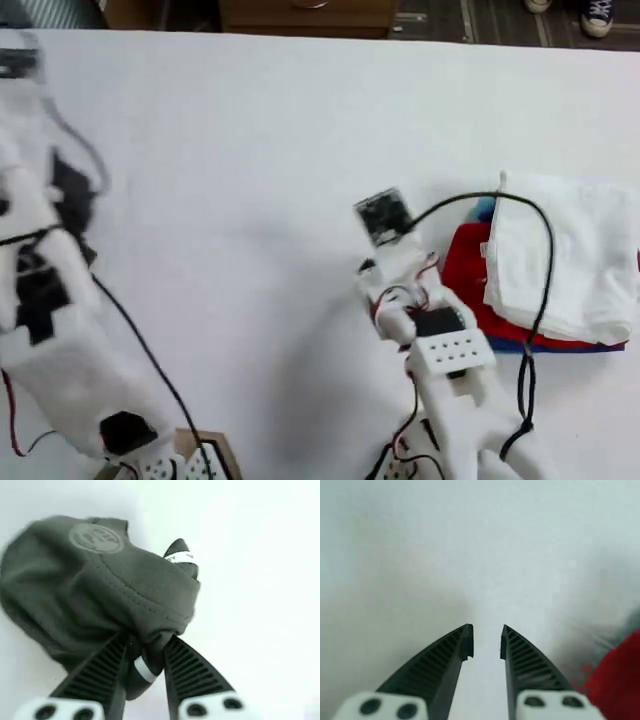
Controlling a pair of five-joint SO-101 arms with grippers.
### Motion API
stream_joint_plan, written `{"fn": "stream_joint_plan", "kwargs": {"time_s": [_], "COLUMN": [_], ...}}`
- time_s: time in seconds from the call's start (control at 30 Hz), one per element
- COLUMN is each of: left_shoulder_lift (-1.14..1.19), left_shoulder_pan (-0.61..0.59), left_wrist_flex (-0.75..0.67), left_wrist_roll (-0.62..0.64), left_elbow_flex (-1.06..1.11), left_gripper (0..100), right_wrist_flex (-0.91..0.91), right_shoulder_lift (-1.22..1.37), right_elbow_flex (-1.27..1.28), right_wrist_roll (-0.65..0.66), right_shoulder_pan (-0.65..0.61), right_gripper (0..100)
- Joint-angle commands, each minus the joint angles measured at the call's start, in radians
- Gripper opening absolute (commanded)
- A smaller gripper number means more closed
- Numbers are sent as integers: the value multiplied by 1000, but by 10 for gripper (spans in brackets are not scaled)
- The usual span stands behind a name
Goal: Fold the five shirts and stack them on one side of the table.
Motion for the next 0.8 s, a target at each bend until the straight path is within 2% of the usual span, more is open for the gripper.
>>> {"fn": "stream_joint_plan", "kwargs": {"time_s": [0.0,0.17,0.5,0.6,0.67,0.77], "left_shoulder_lift": [-245,-381,-572,-571,-571,-577], "left_shoulder_pan": [218,394,624,651,651,649], "left_wrist_flex": [17,15,15,14,14,14], "left_wrist_roll": [2,2,2,6,6,3], "left_elbow_flex": [286,426,384,412,432,432], "left_gripper": [20,20,22,28,66,177], "right_wrist_flex": [-19,-19,-19,-19,-19,-19], "right_shoulder_lift": [-36,-36,-36,-36,-36,-36], "right_elbow_flex": [-52,-52,-52,-52,-52,-52], "right_wrist_roll": [-61,-60,-58,-58,-58,-58], "right_shoulder_pan": [74,73,73,73,73,73], "right_gripper": [97,96,95,95,95,95]}}
